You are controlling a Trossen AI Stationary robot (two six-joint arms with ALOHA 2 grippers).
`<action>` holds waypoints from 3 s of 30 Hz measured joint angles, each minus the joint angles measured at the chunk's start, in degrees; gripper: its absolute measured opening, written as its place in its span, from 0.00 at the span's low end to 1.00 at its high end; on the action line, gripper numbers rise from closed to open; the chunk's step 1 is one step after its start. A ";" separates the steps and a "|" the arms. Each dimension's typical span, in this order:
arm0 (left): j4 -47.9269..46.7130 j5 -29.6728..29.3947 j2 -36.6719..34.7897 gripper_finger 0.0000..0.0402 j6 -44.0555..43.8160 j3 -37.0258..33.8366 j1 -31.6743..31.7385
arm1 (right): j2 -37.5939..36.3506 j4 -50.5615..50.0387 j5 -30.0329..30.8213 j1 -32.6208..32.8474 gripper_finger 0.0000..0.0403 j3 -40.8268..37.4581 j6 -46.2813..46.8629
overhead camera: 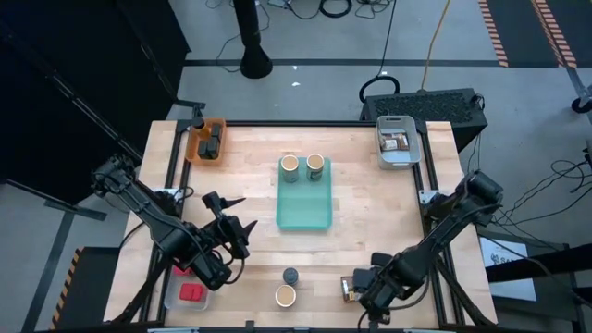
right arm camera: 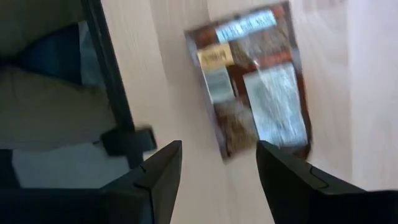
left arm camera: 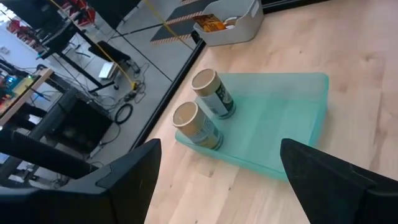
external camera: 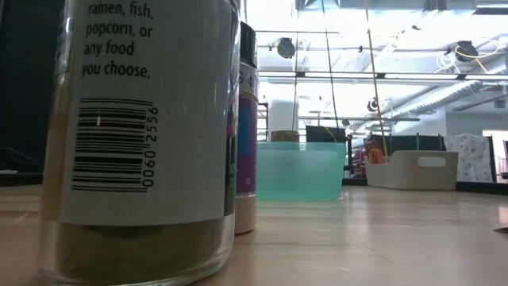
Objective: Sort spices by type
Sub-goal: Put the orange seasoning pack into the gray bin, then put the brown seasoning bottle into the green bin
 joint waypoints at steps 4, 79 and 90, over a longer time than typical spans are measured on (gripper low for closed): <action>0.37 0.00 0.00 0.82 0.00 0.00 0.02 | 3.55 1.76 0.52 0.00 0.47 0.01 -2.08; 1.01 -0.79 -0.02 0.82 0.07 -0.04 0.00 | -16.22 -22.97 28.67 -91.33 0.00 0.04 -22.20; 1.45 -0.76 -0.02 0.82 -0.09 -0.04 0.00 | -8.68 -21.23 28.81 -94.77 0.13 0.04 -26.27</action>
